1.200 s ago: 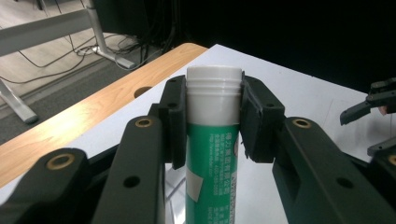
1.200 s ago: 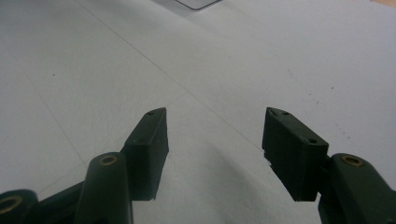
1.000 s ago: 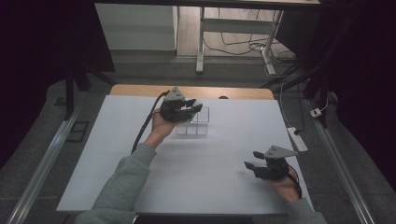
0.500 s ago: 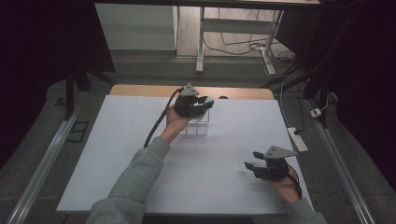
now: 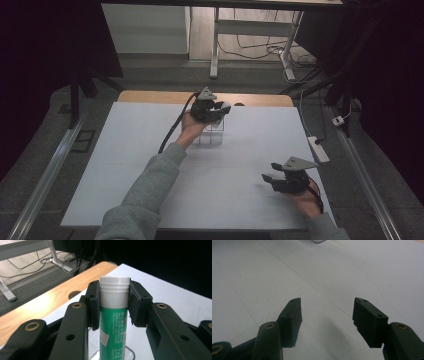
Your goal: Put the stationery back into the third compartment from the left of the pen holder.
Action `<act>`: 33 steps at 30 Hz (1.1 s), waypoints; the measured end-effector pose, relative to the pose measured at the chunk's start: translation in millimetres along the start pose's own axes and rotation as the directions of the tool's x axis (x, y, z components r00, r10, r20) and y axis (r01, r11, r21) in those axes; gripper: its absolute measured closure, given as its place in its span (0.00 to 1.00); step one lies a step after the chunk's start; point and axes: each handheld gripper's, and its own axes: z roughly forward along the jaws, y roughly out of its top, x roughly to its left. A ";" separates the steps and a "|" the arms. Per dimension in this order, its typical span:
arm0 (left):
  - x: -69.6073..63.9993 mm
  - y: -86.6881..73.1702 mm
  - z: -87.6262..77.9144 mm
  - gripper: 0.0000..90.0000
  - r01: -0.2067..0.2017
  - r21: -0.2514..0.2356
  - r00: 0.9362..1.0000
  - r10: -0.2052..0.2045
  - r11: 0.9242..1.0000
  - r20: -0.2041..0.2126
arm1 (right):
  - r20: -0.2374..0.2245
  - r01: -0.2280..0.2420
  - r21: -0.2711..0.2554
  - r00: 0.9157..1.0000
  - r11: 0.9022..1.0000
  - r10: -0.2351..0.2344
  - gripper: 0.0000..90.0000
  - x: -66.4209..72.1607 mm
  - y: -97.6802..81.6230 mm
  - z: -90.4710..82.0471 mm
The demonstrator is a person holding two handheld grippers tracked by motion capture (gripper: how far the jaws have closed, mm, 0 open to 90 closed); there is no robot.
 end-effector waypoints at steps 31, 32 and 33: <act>4.9 -41.4 -77.9 0.41 0.003 0.064 0.998 -0.007 0.998 0.070 | 0.001 -0.007 -0.016 1.000 1.000 0.007 0.45 -1.9 0.2 -1.7; 4.3 -44.0 -82.2 0.41 -0.001 0.065 0.998 -0.004 0.998 0.066 | 0.003 -0.006 -0.015 1.000 1.000 0.006 0.45 -1.9 0.2 -1.9; 3.8 -46.6 -86.3 0.41 -0.001 0.070 0.998 -0.003 0.998 0.061 | -0.001 -0.006 -0.016 1.000 1.000 0.006 0.44 -1.8 0.1 -1.9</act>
